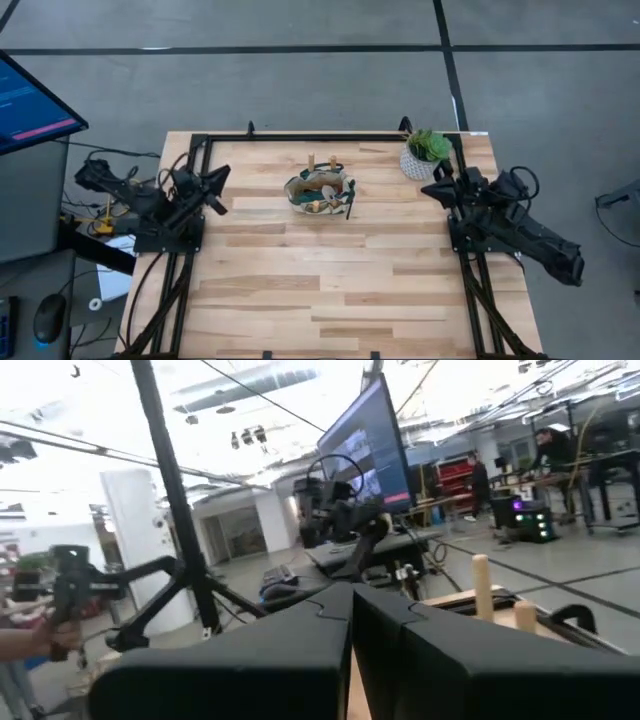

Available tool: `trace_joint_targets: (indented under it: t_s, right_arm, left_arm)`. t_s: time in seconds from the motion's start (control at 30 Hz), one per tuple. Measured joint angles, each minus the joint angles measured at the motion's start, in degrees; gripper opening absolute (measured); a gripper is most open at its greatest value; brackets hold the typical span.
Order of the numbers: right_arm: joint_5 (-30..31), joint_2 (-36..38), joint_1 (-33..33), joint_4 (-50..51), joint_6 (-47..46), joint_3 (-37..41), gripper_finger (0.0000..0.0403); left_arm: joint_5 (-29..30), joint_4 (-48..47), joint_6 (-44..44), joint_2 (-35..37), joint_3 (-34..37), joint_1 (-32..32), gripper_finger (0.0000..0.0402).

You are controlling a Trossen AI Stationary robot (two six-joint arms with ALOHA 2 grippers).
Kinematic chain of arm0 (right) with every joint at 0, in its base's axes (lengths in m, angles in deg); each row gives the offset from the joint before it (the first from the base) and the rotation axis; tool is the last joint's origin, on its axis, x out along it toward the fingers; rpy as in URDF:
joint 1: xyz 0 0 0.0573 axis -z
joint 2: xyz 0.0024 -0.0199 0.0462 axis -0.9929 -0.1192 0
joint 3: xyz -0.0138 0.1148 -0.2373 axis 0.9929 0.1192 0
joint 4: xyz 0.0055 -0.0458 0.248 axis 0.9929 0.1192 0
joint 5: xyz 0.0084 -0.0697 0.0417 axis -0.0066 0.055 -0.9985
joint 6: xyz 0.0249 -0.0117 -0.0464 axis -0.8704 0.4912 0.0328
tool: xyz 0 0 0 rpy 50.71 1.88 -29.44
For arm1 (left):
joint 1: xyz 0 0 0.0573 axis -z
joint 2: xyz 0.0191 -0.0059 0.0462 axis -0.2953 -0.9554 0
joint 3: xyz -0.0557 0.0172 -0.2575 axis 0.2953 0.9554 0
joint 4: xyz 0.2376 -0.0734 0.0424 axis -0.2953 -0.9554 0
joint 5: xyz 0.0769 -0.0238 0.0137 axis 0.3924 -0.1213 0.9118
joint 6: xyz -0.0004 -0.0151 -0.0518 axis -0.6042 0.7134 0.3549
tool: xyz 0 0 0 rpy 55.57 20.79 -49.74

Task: Pick & Place Garden tools in Gardening bag
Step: Return to Home Position

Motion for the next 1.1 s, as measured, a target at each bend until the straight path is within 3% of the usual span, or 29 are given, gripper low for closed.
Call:
trace_joint_targets:
  t_s: [0.07,0.33,0.6,0.87,1.1]
  right_arm:
    - [-0.04,1.28,0.01,-0.2,-0.47,1.45,0.0]
    - [-1.76,1.16,-0.06,-6.22,-4.06,9.19,0.0]
    - [-3.88,1.23,-0.06,-6.25,-6.4,9.38,0.0]
    - [-6.49,1.1,-0.11,-1.77,-5.14,9.4,0.0]
    - [-7.1,1.0,-0.1,5.31,1.48,9.4,0.0]
  left_arm:
    - [-2.6,0.83,1.04,1.2,2.19,0.21,0.0001]
    - [-23.72,1.98,6.99,11.96,9.93,-0.14,0.0001]
    - [-23.54,2.94,4.68,23.99,18.22,-0.18,0.0001]
    - [-23.03,3.6,2.32,24.02,19.98,-0.33,0.0001]
    - [-26.87,-4.48,2.39,23.93,19.98,-0.31,0.0001]
